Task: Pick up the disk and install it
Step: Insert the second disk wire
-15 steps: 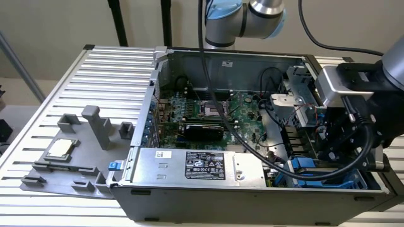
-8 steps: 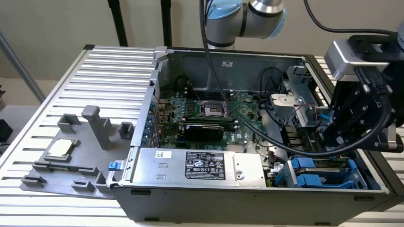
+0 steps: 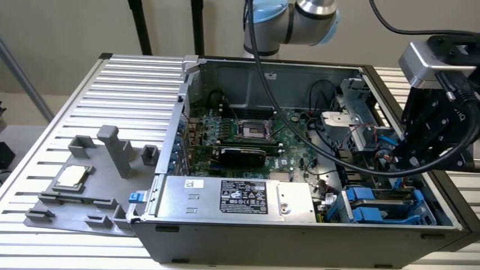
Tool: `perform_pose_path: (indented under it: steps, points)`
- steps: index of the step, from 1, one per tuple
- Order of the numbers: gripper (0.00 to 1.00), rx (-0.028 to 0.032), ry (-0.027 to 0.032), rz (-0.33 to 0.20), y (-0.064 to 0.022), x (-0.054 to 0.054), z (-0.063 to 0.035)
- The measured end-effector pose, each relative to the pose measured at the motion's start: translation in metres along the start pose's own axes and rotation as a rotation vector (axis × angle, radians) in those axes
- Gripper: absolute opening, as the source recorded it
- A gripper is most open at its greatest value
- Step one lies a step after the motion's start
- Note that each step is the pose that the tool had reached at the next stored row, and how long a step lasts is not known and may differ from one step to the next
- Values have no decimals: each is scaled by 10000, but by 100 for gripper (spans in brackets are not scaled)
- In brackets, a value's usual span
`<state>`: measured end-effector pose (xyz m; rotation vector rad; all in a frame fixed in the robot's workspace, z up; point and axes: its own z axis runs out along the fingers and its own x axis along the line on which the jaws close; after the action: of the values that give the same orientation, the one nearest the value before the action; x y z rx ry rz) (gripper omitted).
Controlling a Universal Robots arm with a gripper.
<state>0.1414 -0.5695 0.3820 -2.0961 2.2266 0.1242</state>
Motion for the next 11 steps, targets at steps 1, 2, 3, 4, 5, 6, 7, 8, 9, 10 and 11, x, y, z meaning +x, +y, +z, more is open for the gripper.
perform_pose_path:
  steps: [1,2,3,4,5,6,7,8,9,10,11]
  points:
    - [27,1,7,3,-8,-17,2]
    - [27,2,19,8,-14,-32,4]
    - [33,4,31,11,-20,-49,5]
    - [33,5,48,14,-25,-65,8]
    - [33,7,78,15,-32,-79,8]
    - [33,10,128,17,-39,-92,10]
    - [33,15,201,19,-47,-103,12]
    - [33,21,288,19,-53,-115,15]
    - [33,27,385,19,-61,-131,18]
    - [33,32,483,19,-66,-145,22]
    - [33,39,593,18,-71,-161,27]
